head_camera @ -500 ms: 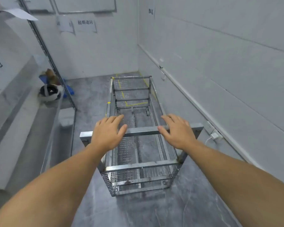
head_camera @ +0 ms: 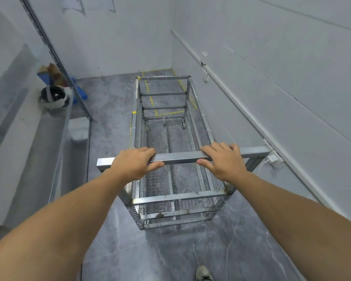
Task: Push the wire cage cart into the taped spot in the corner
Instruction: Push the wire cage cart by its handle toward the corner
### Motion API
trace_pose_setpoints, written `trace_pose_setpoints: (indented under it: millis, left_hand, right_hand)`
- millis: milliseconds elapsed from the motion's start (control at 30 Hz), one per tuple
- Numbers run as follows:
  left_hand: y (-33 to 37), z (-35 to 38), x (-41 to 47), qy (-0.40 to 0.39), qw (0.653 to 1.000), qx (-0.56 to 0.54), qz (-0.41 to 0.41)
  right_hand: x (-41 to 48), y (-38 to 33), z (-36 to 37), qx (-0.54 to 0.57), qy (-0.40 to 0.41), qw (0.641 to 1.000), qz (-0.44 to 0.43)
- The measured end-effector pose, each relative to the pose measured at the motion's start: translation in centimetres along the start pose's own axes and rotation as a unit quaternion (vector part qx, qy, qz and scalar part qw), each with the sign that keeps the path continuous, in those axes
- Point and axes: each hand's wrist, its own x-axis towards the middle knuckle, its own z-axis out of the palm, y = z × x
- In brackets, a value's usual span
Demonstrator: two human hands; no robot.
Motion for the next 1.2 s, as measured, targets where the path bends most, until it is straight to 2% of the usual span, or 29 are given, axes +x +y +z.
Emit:
trace_pose_setpoints:
  millis: [200,600,800,1200]
  left_hand:
    - [-0.7,0.4,1.2,0.042,0.999,0.030,-0.014]
    - [-4.7,0.8,6.8,0.085,0.995,0.020,-0.043]
    - [-6.3,0.4,11.7,0.061,0.996,0.006,-0.072]
    - [-7.4,0.2,23.0,0.053,0.994,0.017,-0.094]
  right_hand:
    - [1.5,0.4,0.7,-0.001,0.028,1.000,-0.001]
    - [9.0,1.4,1.8,-0.019,0.061,0.998,-0.027]
    - [14.3,3.5,2.0,-0.027,0.077,0.995,-0.053]
    - [24.3,10.1,3.2,-0.007,0.087,0.995,-0.047]
